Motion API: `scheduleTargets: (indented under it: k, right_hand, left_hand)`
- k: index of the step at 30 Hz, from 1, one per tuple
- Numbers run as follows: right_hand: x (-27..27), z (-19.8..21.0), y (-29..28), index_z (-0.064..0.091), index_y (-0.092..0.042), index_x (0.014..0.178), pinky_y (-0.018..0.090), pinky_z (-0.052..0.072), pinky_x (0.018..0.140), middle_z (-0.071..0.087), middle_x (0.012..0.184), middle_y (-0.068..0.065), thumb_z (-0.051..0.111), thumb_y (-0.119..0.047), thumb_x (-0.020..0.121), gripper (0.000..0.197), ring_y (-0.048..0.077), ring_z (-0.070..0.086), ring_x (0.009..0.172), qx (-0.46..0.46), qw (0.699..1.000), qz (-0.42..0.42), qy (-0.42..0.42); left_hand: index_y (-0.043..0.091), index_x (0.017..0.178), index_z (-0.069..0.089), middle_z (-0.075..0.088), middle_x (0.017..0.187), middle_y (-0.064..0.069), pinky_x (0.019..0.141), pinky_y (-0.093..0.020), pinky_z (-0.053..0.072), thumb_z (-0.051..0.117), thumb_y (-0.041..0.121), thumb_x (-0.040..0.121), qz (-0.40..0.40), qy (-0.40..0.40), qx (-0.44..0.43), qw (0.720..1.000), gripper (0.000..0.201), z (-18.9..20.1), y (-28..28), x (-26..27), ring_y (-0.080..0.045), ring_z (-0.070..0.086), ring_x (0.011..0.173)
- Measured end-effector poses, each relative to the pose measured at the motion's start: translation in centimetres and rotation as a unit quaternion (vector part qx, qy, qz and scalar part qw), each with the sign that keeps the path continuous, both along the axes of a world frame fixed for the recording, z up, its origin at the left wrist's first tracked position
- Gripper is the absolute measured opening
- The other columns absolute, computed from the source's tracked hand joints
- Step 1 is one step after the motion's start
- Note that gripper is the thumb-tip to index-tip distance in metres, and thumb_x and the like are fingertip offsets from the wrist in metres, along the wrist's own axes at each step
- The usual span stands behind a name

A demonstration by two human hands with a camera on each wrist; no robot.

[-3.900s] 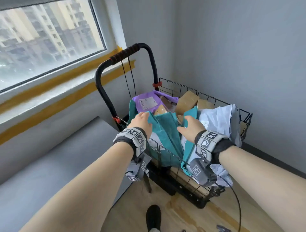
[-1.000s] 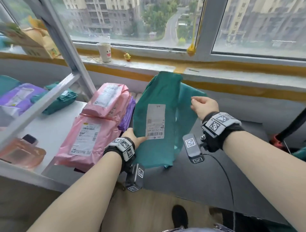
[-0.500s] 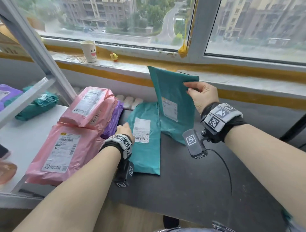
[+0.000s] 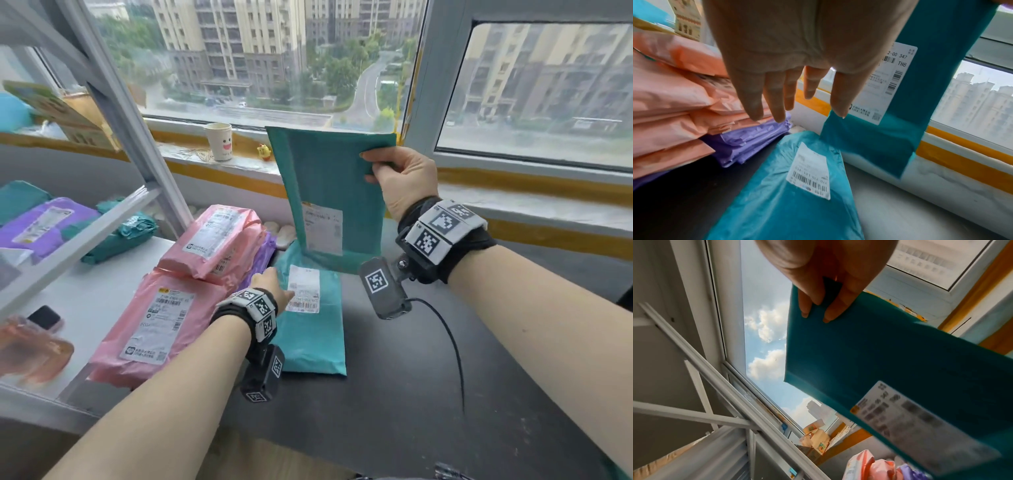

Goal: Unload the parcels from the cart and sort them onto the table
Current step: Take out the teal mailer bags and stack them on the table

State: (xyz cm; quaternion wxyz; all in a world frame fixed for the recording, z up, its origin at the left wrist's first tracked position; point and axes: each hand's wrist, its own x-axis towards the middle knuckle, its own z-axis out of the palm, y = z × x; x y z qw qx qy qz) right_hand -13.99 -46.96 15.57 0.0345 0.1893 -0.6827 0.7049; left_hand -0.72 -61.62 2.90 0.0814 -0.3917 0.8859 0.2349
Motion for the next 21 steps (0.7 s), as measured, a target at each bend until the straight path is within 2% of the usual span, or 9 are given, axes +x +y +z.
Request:
scheduleTargets:
  k: [3, 6, 9, 11, 12, 14, 16, 18, 21]
  right_hand:
    - [-0.1, 0.1, -0.5, 0.07, -0.014, 0.079, 0.009, 0.046, 0.05, 0.066, 0.083, 0.005, 0.054, 0.005, 0.086, 0.025, 0.0, 0.055, 0.048, 0.026, 1.0, -0.014, -0.011]
    - [-0.5, -0.6, -1.2, 0.071, -0.007, 0.088, 0.01, 0.042, 0.043, 0.062, 0.067, -0.003, 0.05, 0.004, 0.085, 0.024, -0.001, 0.047, 0.032, 0.051, 0.997, -0.023, -0.056]
    - [-0.8, -2.1, -1.8, 0.07, -0.005, 0.097, 0.01, 0.042, 0.041, 0.059, 0.066, -0.005, 0.048, 0.005, 0.085, 0.026, -0.001, 0.047, 0.032, 0.081, 0.991, -0.016, -0.103]
    - [-1.3, -3.7, -2.0, 0.067, -0.005, 0.105, 0.012, 0.051, 0.051, 0.059, 0.073, -0.006, 0.05, 0.007, 0.085, 0.028, 0.002, 0.056, 0.05, 0.088, 0.987, 0.01, -0.132]
    - [-1.5, -4.6, -2.1, 0.065, -0.008, 0.109, 0.02, 0.056, 0.063, 0.061, 0.079, -0.004, 0.052, 0.006, 0.084, 0.031, 0.008, 0.06, 0.061, 0.096, 0.985, 0.03, -0.143]
    - [-2.0, -6.7, -2.2, 0.061, -0.01, 0.117, 0.035, 0.054, 0.084, 0.066, 0.101, 0.008, 0.058, 0.005, 0.082, 0.039, 0.017, 0.06, 0.082, 0.144, 0.974, 0.071, -0.158]
    - [-2.3, -9.3, -2.1, 0.054, -0.007, 0.128, 0.028, 0.045, 0.092, 0.059, 0.125, 0.013, 0.061, 0.001, 0.083, 0.046, 0.02, 0.058, 0.1, 0.258, 0.948, 0.107, -0.155]
    - [-1.8, -12.2, -1.6, 0.045, -0.005, 0.136, 0.024, 0.04, 0.095, 0.052, 0.135, 0.011, 0.063, -0.008, 0.085, 0.054, 0.024, 0.054, 0.117, 0.378, 0.899, 0.137, -0.175]
    - [-0.2, -16.4, -0.7, 0.042, 0.002, 0.135, 0.039, 0.048, 0.093, 0.051, 0.132, 0.013, 0.066, -0.02, 0.086, 0.059, 0.028, 0.055, 0.111, 0.489, 0.811, 0.171, -0.271]
  left_hand:
    - [0.008, 0.135, 0.037, 0.048, 0.133, -0.015, 0.097, -0.04, 0.042, 0.063, 0.034, 0.087, 0.03, 0.035, -0.003, 0.999, 0.06, 0.9, -0.7, 0.6, -0.032, 0.05, 0.12]
    - [0.011, 0.13, 0.043, 0.056, 0.129, -0.011, 0.096, -0.036, 0.045, 0.063, 0.029, 0.087, 0.024, 0.068, 0.029, 0.997, 0.051, 0.9, -1.2, 1.2, -0.029, 0.056, 0.114]
    - [0.01, 0.128, 0.048, 0.058, 0.129, -0.01, 0.099, -0.034, 0.044, 0.06, 0.025, 0.089, 0.017, 0.066, 0.053, 0.996, 0.044, 0.2, -1.2, 1.9, -0.027, 0.056, 0.116]
    - [0.009, 0.134, 0.044, 0.056, 0.13, -0.011, 0.1, -0.033, 0.041, 0.06, 0.024, 0.09, 0.034, 0.064, 0.064, 0.995, 0.049, -0.6, -0.9, 2.4, -0.027, 0.054, 0.119]
    - [0.009, 0.139, 0.039, 0.055, 0.132, -0.011, 0.101, -0.033, 0.04, 0.06, 0.024, 0.09, 0.045, 0.061, 0.066, 0.995, 0.055, -1.1, -0.9, 2.7, -0.027, 0.053, 0.121]
    - [0.009, 0.144, 0.031, 0.049, 0.137, -0.014, 0.104, -0.035, 0.038, 0.061, 0.028, 0.089, 0.062, 0.042, 0.047, 0.996, 0.065, -2.3, -0.8, 3.1, -0.028, 0.048, 0.126]
    - [0.01, 0.145, 0.029, 0.043, 0.141, -0.017, 0.107, -0.037, 0.037, 0.062, 0.032, 0.088, 0.074, 0.01, 0.032, 0.997, 0.069, -3.7, -0.7, 3.6, -0.031, 0.043, 0.13]
    - [0.01, 0.145, 0.029, 0.04, 0.143, -0.017, 0.107, -0.038, 0.037, 0.062, 0.034, 0.088, 0.085, -0.029, 0.043, 0.995, 0.069, -5.0, -0.3, 4.1, -0.031, 0.042, 0.13]
    - [0.011, 0.139, 0.037, 0.046, 0.138, -0.015, 0.103, -0.036, 0.041, 0.063, 0.038, 0.086, 0.091, -0.086, 0.069, 0.99, 0.065, -7.1, 0.6, 4.7, -0.03, 0.048, 0.125]
